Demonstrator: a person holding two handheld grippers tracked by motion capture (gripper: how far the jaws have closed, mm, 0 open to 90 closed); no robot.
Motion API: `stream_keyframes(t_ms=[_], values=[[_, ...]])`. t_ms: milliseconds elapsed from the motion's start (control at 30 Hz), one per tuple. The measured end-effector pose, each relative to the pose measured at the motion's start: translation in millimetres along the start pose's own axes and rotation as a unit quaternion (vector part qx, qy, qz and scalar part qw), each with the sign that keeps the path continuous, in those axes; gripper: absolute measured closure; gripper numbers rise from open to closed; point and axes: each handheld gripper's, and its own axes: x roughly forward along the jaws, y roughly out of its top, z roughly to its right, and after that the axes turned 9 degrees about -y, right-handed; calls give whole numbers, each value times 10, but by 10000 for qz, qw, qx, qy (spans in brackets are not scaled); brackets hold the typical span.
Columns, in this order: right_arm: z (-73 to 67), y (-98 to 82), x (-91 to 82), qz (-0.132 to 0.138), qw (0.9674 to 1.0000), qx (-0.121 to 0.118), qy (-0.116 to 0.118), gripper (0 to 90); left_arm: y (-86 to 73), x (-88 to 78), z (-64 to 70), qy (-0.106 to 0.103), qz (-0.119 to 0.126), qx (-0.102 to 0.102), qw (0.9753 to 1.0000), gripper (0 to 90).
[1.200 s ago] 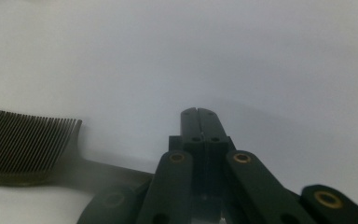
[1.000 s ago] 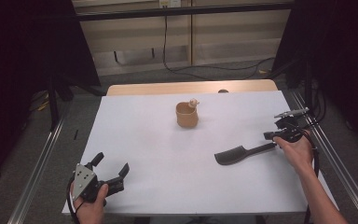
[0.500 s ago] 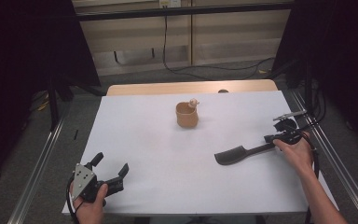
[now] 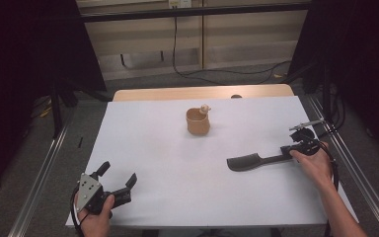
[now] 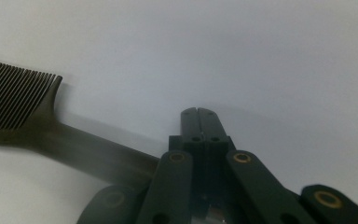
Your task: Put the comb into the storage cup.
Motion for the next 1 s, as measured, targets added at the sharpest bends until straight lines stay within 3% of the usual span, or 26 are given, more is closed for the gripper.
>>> stream_keyframes(t_ms=[1000], values=[[-32,-74,-55,-46,9998,-205,49,900,-3,1,6,11,1,1,10000,33]])
